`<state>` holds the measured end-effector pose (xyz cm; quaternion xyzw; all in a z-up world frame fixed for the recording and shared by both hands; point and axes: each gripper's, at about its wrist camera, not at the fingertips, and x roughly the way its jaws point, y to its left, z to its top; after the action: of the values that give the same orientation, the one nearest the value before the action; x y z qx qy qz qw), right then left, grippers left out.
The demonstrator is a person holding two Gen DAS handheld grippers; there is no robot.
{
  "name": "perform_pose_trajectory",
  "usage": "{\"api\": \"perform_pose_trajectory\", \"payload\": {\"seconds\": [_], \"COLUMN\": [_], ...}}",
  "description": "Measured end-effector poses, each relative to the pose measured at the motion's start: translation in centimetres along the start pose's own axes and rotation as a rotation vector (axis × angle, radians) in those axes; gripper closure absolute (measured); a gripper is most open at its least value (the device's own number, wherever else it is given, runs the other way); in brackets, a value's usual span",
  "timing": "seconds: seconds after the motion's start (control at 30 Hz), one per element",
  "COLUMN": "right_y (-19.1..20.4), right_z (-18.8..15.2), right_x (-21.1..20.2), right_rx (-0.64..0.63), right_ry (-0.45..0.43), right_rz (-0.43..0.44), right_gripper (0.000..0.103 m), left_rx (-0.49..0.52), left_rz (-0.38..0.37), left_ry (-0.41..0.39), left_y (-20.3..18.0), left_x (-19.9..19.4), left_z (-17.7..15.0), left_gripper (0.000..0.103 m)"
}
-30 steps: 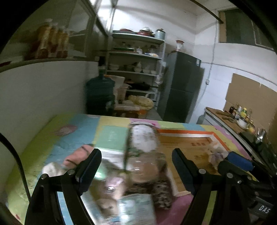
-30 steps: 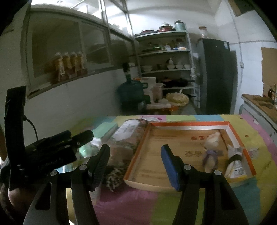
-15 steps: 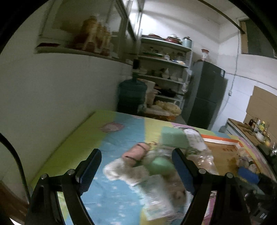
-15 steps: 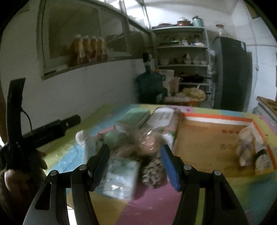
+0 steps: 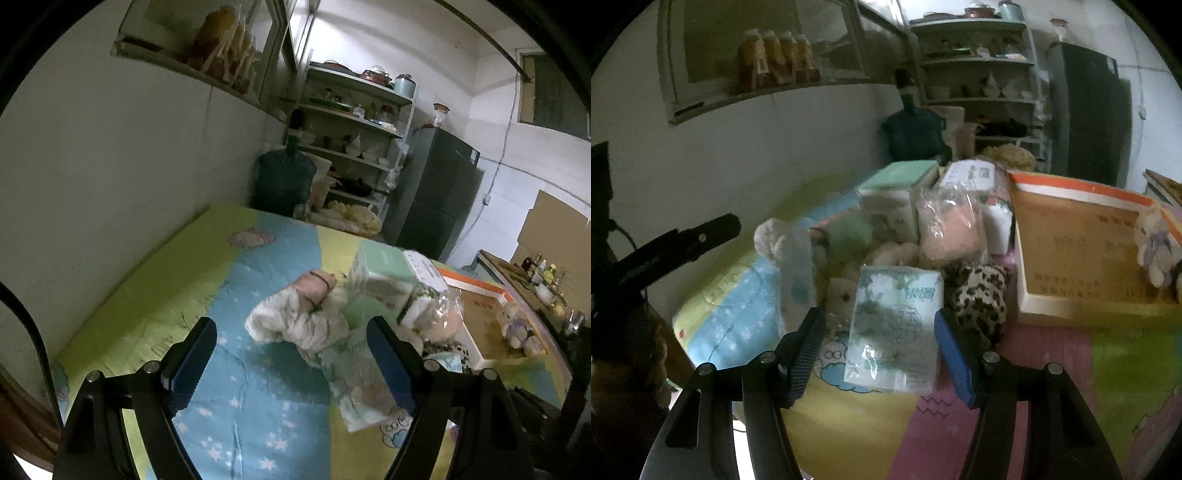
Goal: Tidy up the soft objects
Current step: 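Grasp a green tissue pack with left tool while right tool grasps another tissue pack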
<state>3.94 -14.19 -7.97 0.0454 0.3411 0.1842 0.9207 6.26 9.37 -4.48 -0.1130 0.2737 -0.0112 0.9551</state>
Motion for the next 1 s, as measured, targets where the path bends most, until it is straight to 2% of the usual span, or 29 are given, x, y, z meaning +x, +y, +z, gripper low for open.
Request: {"api": "perform_pose_trajectory", "payload": {"seconds": [0.4, 0.43, 0.47, 0.5, 0.83, 1.0], "right_y": [-0.7, -0.9, -1.1, -1.1, -1.5, -1.7], "right_z": [-0.3, -0.4, -0.4, -0.4, 0.0, -0.2], "right_x": [2.0, 2.0, 2.0, 1.9, -0.7, -1.3], "right_rx": [0.042, 0.049, 0.055, 0.055, 0.050, 0.055], "right_ry": [0.061, 0.064, 0.065, 0.065, -0.030, -0.046], "right_rz": [-0.049, -0.047, -0.046, -0.048, -0.025, -0.021], "right_gripper": [0.041, 0.044, 0.055, 0.055, 0.057, 0.057], "left_rx": [-0.011, -0.013, -0.015, -0.019, -0.066, -0.097], "left_rz": [-0.062, -0.067, -0.072, -0.078, -0.143, -0.170], "left_ry": [0.067, 0.073, 0.079, 0.086, 0.143, 0.168], "left_y": [-0.4, -0.5, -0.6, -0.7, -1.5, -1.5], "left_x": [1.5, 1.5, 1.7, 1.9, 3.8, 4.6], "left_z": [-1.6, -1.7, -1.8, -1.9, -2.9, -3.4], "left_gripper": [0.020, 0.020, 0.020, 0.020, 0.021, 0.029]}}
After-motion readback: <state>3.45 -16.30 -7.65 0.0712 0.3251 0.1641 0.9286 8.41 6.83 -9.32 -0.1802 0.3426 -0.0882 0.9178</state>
